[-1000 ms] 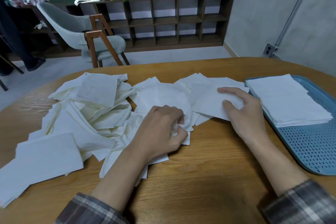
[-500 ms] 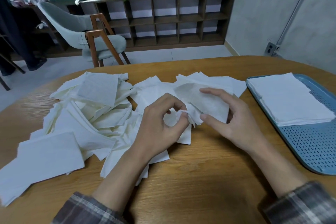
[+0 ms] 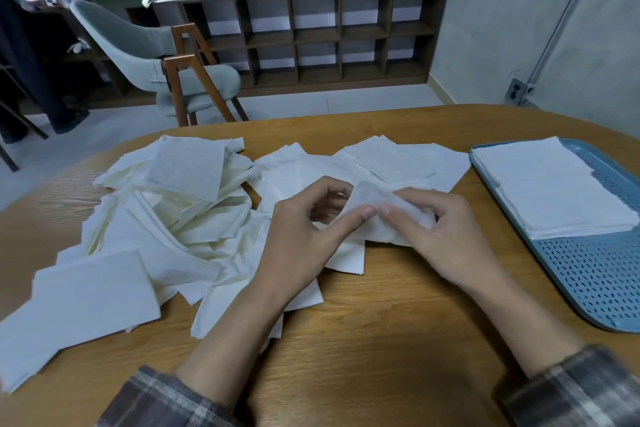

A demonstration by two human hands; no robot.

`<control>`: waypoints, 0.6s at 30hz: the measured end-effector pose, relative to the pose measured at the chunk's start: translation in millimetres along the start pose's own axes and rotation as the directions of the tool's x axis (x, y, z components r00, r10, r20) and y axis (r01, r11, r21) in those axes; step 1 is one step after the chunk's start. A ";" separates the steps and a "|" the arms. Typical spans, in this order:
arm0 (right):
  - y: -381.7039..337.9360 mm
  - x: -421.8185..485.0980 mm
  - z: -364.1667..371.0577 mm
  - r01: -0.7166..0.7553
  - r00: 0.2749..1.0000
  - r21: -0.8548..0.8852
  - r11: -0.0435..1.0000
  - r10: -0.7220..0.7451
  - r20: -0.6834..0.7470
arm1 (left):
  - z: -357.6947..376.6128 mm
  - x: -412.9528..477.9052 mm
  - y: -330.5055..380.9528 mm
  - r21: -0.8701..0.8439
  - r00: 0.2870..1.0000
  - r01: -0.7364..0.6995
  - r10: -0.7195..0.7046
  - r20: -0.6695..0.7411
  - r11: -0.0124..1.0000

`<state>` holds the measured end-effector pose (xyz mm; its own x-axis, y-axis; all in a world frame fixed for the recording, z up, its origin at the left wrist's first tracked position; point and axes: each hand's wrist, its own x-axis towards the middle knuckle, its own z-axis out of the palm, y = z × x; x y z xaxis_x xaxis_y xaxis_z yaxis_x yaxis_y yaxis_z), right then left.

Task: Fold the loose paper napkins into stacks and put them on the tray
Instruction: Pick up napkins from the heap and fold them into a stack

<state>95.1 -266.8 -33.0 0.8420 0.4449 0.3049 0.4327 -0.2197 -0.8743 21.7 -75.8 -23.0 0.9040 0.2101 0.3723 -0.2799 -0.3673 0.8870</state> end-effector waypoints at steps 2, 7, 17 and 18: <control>0.3 2.1 -2.5 -0.048 0.997 0.110 0.993 0.054 -0.058 | -3.5 1.7 -1.6 0.020 0.997 0.061 -0.061 0.052 0.998; 1.1 5.1 -8.5 -0.135 0.979 0.331 0.934 0.177 -0.102 | -13.9 6.6 -4.4 -0.131 0.981 0.186 -0.192 -0.031 0.974; 0.7 5.5 -4.6 -0.336 0.941 0.425 0.840 0.278 0.194 | -15.1 8.7 -9.2 -0.087 0.986 0.168 -0.169 -0.004 0.982; 0.9 5.2 -3.7 -0.339 0.940 0.411 0.846 0.283 0.192 | -14.8 8.5 -9.8 -0.073 0.987 0.161 -0.162 -0.009 0.984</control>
<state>101.1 -267.9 -30.8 0.8520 0.5225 -0.0334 -0.0514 0.0199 -0.9985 27.4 -56.9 -24.4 0.9347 0.2746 0.2259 -0.1535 -0.2614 0.9529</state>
